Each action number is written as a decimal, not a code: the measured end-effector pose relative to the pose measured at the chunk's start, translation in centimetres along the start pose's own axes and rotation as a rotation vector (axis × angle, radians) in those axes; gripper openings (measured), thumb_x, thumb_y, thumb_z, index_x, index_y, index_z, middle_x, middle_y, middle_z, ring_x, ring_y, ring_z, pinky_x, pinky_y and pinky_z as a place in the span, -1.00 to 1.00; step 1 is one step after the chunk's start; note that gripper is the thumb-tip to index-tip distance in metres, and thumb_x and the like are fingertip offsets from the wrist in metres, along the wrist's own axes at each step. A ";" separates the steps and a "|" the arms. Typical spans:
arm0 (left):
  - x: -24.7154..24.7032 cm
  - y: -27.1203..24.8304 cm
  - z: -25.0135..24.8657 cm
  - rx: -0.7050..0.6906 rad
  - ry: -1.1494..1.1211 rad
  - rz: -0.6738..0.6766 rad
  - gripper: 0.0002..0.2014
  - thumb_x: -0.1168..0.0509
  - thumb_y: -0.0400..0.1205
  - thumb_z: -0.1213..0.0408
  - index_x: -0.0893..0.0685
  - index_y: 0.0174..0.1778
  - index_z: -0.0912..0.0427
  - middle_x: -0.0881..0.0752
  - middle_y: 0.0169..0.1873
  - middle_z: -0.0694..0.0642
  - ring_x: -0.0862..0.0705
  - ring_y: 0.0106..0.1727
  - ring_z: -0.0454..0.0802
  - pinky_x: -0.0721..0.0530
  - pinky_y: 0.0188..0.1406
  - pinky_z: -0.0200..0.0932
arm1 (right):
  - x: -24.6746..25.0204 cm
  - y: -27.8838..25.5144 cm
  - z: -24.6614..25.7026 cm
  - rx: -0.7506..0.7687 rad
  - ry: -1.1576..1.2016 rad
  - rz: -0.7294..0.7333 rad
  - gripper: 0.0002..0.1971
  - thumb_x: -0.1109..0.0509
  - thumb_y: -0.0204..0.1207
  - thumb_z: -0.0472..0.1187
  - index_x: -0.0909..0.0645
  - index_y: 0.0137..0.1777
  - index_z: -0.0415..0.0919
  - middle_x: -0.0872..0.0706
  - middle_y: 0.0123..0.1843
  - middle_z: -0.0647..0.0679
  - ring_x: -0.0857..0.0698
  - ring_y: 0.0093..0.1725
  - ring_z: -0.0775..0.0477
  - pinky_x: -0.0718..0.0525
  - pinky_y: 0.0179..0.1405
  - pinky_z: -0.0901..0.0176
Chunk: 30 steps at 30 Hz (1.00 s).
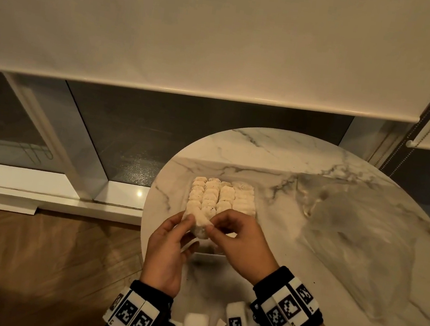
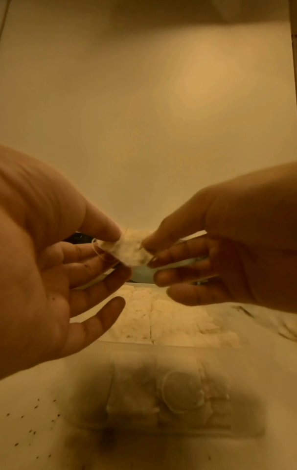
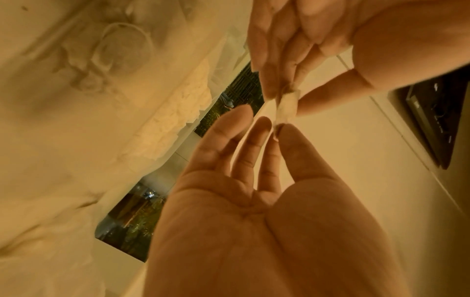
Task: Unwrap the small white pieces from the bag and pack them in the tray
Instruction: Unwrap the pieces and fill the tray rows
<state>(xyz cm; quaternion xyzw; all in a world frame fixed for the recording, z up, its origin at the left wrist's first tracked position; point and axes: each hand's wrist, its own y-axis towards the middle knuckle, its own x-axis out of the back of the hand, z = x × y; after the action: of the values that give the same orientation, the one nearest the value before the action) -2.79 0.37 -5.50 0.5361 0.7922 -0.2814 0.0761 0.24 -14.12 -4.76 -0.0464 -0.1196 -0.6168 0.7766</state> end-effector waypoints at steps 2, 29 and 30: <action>0.4 0.2 0.0 -0.016 -0.001 0.001 -0.81 -0.41 0.64 0.26 -0.77 0.16 0.09 -0.85 0.07 0.18 -0.77 0.05 0.10 -0.64 -0.03 0.02 | 0.2 0.2 0.4 -0.029 0.074 -0.002 -0.93 -0.55 0.53 -0.24 -0.76 -0.14 -0.05 -0.83 -0.21 -0.05 -0.81 -0.15 -0.05 -0.81 -0.20 0.03; 2.7 1.8 0.4 -0.098 0.110 -0.123 -0.93 -0.37 0.66 0.36 -0.76 -0.04 0.14 -0.79 -0.09 0.16 -0.69 -0.19 0.07 -0.62 -0.26 -0.06 | 2.8 1.2 1.9 -0.049 -0.286 -0.032 -0.84 -0.64 0.44 -0.21 -0.84 0.01 -0.12 -0.87 -0.21 0.03 -0.79 -0.26 0.19 -0.75 -0.13 0.37; 3.4 2.2 0.5 -0.123 0.169 -0.168 -0.94 -0.39 0.65 0.37 -0.75 -0.06 0.14 -0.78 -0.07 0.16 -0.68 -0.17 0.07 -0.63 -0.25 -0.06 | 2.9 1.4 1.8 -0.042 -0.371 -0.005 -0.84 -0.63 0.46 -0.21 -0.84 0.03 -0.13 -0.87 -0.17 0.04 -0.77 -0.24 0.25 -0.67 -0.16 0.52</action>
<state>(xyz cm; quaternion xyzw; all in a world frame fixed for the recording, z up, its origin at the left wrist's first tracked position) -2.31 3.51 -8.15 0.4842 0.8536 -0.1914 0.0179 1.94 -16.11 -2.21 -0.1753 -0.2481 -0.6021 0.7383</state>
